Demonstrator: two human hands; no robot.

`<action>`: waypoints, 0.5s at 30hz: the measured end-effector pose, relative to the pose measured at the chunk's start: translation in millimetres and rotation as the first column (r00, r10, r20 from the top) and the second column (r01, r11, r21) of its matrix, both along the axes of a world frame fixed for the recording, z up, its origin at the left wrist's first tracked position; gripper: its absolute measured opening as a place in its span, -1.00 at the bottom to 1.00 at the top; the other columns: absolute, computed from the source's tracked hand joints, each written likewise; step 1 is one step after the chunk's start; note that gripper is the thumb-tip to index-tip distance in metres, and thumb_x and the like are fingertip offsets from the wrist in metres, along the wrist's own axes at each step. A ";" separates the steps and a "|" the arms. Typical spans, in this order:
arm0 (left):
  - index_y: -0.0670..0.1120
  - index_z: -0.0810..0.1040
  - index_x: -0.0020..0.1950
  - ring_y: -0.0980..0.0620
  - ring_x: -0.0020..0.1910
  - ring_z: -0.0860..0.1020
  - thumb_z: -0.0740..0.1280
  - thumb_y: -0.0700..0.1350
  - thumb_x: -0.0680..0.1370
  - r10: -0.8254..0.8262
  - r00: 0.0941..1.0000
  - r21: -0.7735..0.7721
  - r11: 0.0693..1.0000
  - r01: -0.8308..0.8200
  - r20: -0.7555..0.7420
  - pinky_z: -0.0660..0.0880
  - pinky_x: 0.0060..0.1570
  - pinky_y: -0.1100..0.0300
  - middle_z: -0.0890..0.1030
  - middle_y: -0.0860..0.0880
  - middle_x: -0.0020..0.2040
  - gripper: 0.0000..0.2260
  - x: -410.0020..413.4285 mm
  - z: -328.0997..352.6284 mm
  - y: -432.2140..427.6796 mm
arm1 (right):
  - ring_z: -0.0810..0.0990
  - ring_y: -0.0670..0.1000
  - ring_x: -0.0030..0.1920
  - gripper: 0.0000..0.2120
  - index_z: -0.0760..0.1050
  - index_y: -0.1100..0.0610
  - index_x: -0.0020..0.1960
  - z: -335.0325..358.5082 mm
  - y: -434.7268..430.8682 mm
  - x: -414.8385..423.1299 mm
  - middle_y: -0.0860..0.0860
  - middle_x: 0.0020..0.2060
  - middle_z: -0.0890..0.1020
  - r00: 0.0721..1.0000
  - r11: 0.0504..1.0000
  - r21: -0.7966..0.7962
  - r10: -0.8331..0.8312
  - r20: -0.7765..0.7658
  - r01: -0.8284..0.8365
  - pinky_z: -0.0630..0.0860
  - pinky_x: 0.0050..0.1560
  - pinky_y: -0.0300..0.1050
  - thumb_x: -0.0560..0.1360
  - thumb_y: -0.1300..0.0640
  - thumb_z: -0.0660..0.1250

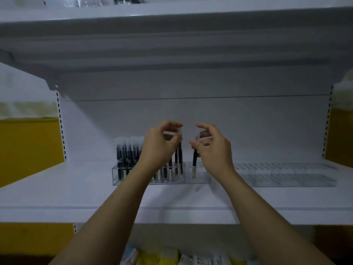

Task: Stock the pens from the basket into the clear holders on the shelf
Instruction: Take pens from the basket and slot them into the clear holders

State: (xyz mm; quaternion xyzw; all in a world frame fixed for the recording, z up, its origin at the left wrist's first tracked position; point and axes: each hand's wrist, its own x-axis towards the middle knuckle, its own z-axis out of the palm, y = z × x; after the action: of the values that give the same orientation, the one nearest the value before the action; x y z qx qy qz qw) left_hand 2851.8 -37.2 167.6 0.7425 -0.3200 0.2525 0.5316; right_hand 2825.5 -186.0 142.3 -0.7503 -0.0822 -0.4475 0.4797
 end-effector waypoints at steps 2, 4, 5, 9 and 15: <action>0.01 0.56 0.13 0.13 -0.14 0.64 0.33 -0.15 0.57 0.029 0.999 -0.003 1.000 -0.029 0.029 0.63 -0.09 0.13 0.64 0.03 -0.01 -0.85 12.9 6.4 -2.6 | 0.62 -0.05 -0.18 -0.67 0.49 -0.01 0.17 6.9 -0.3 11.5 -0.15 -0.11 0.54 1.000 1.000 0.014 -0.010 0.029 0.010 0.63 -0.11 -0.08 0.45 0.14 0.47; 0.02 0.56 0.14 0.15 -0.13 0.63 0.34 -0.13 0.57 0.062 0.995 0.017 0.998 -0.064 0.072 0.62 -0.09 0.20 0.64 0.04 0.01 -0.84 24.0 11.5 -4.5 | 0.62 -0.02 -0.17 -0.68 0.46 -0.03 0.11 13.4 -0.7 22.8 -0.19 -0.12 0.52 0.998 0.999 0.032 -0.012 0.061 0.010 0.63 -0.10 -0.02 0.43 0.15 0.48; 0.02 0.56 0.15 0.17 -0.13 0.63 0.34 -0.12 0.56 0.084 0.991 0.040 0.995 -0.088 0.105 0.60 -0.09 0.25 0.64 0.06 0.01 -0.83 29.1 13.5 -5.3 | 0.63 0.00 -0.16 -0.68 0.45 -0.04 0.09 16.6 -0.4 28.8 -0.19 -0.12 0.52 0.997 0.999 0.041 -0.006 0.073 0.003 0.64 -0.10 0.01 0.43 0.15 0.49; 0.03 0.57 0.14 0.22 -0.13 0.61 0.35 -0.09 0.56 0.134 0.974 0.082 0.985 -0.151 0.181 0.52 -0.16 0.43 0.62 0.11 -0.01 -0.83 49.0 15.8 -8.8 | 0.62 0.01 -0.16 -0.68 0.43 -0.03 0.09 23.2 0.1 52.4 -0.18 -0.13 0.52 0.995 0.998 0.067 0.005 0.102 -0.012 0.63 -0.10 0.02 0.43 0.17 0.48; 0.02 0.58 0.10 0.24 -0.15 0.61 0.37 -0.12 0.55 0.133 0.975 0.068 0.987 -0.147 0.176 0.55 -0.16 0.42 0.63 0.11 -0.03 -0.85 71.1 7.8 -8.5 | 0.58 -0.13 -0.20 -0.67 0.42 -0.06 0.08 17.4 -3.0 74.7 -0.21 -0.13 0.50 0.997 0.999 0.028 0.019 0.077 -0.021 0.54 -0.19 -0.29 0.44 0.16 0.48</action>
State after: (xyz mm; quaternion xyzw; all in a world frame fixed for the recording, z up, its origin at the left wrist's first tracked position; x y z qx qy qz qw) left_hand 2922.9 -45.7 175.4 0.7597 -0.3211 0.3389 0.4526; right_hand 2900.2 -189.0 159.6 -0.7247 -0.1018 -0.4722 0.4914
